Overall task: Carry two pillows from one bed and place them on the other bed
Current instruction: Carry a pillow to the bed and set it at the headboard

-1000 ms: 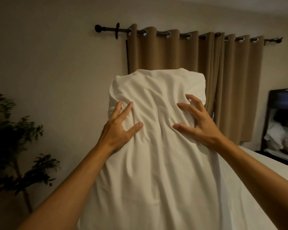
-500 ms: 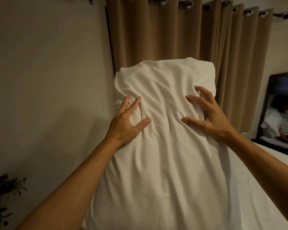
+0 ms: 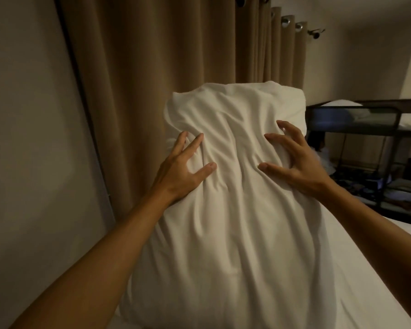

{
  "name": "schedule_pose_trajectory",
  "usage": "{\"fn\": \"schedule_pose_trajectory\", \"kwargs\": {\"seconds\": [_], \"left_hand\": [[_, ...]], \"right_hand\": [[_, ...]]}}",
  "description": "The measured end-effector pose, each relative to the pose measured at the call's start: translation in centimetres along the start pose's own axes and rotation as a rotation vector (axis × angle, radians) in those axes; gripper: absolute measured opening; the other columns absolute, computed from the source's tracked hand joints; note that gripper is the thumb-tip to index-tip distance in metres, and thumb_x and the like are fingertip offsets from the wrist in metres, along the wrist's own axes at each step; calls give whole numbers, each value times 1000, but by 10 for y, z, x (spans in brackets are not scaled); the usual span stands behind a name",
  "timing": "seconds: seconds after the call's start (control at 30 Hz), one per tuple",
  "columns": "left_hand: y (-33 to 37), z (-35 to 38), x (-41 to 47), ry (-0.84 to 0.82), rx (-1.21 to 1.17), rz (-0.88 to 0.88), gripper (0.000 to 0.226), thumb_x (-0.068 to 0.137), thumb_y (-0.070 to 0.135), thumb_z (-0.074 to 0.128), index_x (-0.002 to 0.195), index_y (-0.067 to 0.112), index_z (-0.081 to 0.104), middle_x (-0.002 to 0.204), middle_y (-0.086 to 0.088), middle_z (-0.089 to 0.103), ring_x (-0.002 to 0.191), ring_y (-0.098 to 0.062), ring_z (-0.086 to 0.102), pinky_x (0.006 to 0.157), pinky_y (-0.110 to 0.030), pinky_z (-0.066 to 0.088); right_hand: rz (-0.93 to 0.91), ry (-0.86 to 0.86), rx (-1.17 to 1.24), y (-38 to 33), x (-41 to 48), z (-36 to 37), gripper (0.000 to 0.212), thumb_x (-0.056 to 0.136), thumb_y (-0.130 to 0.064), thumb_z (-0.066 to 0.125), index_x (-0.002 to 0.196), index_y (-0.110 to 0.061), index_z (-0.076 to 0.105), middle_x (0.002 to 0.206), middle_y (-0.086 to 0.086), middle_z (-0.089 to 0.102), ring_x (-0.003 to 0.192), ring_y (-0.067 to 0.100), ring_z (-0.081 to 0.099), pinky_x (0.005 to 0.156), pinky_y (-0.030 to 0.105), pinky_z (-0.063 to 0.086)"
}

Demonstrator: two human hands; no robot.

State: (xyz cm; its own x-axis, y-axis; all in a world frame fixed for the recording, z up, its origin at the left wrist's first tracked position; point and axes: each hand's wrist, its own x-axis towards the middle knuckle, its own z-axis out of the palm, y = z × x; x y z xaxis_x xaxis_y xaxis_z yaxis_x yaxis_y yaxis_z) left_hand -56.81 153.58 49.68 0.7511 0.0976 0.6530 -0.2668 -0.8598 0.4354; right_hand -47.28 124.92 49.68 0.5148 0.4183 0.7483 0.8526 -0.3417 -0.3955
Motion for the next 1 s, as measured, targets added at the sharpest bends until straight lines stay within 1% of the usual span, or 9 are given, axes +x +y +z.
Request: {"fn": "schedule_pose_trajectory", "kwargs": {"seconds": [0.1, 0.23, 0.27, 0.37, 0.53, 0.63, 0.73, 0.8, 1.0], "left_hand": [[-27, 26, 37, -33, -10, 44, 78, 80, 69, 58, 149, 51, 25, 164, 10, 8, 148, -12, 21, 117, -39, 30], [-56, 67, 85, -66, -67, 89, 78, 81, 66, 60, 149, 50, 25, 165, 10, 6, 148, -13, 22, 116, -37, 30], [-62, 78, 98, -78, -85, 99, 78, 81, 66, 61, 149, 50, 25, 165, 10, 6, 148, -12, 22, 116, -35, 29], [-80, 106, 138, -114, -118, 114, 79, 81, 63, 64, 149, 48, 28, 165, 9, 7, 148, -9, 20, 116, -30, 26], [-106, 143, 199, -112, -160, 150, 80, 78, 65, 64, 148, 47, 32, 164, 6, 11, 147, -8, 19, 115, -25, 23], [-119, 168, 222, -137, -177, 165, 81, 76, 69, 62, 148, 47, 32, 165, 6, 12, 147, -8, 21, 118, -32, 26], [-132, 191, 244, -175, -189, 183, 80, 77, 68, 62, 148, 48, 31, 165, 7, 11, 146, -11, 26, 117, -37, 30], [-142, 209, 259, -197, -212, 197, 80, 77, 68, 62, 148, 49, 29, 165, 8, 10, 147, -11, 26, 117, -39, 31], [-184, 272, 319, -247, -317, 262, 81, 76, 70, 61, 147, 50, 30, 165, 7, 10, 148, -8, 21, 117, -40, 30]], "right_hand": [[26, 22, -46, 30, 17, 12, 71, 74, -61, 71, 137, -34, 53, 159, -17, 17, 144, 5, 20, 106, 23, 24], [48, 50, -97, 75, 42, 25, 70, 74, -61, 71, 136, -35, 52, 159, -18, 17, 142, 2, 19, 104, 18, 24], [54, 62, -109, 87, 49, 27, 70, 74, -62, 70, 136, -35, 53, 159, -18, 17, 142, 2, 19, 104, 19, 24], [97, 74, -130, 122, 71, 34, 70, 73, -64, 70, 135, -35, 53, 159, -19, 16, 142, 3, 19, 107, 29, 26], [129, 94, -165, 162, 105, 41, 72, 74, -66, 67, 136, -33, 52, 159, -15, 16, 144, 8, 19, 110, 33, 27], [153, 88, -188, 185, 112, 46, 73, 74, -65, 67, 137, -31, 52, 159, -15, 16, 142, 3, 17, 108, 27, 24], [191, 107, -224, 206, 119, 52, 74, 73, -65, 66, 137, -30, 52, 159, -13, 17, 139, 2, 17, 103, 16, 21], [214, 109, -252, 220, 124, 58, 74, 73, -64, 66, 137, -29, 53, 160, -12, 18, 139, 1, 17, 100, 11, 19], [291, 141, -358, 271, 150, 77, 68, 75, -56, 72, 136, -31, 53, 160, -14, 18, 138, -3, 16, 99, 10, 18]]}}
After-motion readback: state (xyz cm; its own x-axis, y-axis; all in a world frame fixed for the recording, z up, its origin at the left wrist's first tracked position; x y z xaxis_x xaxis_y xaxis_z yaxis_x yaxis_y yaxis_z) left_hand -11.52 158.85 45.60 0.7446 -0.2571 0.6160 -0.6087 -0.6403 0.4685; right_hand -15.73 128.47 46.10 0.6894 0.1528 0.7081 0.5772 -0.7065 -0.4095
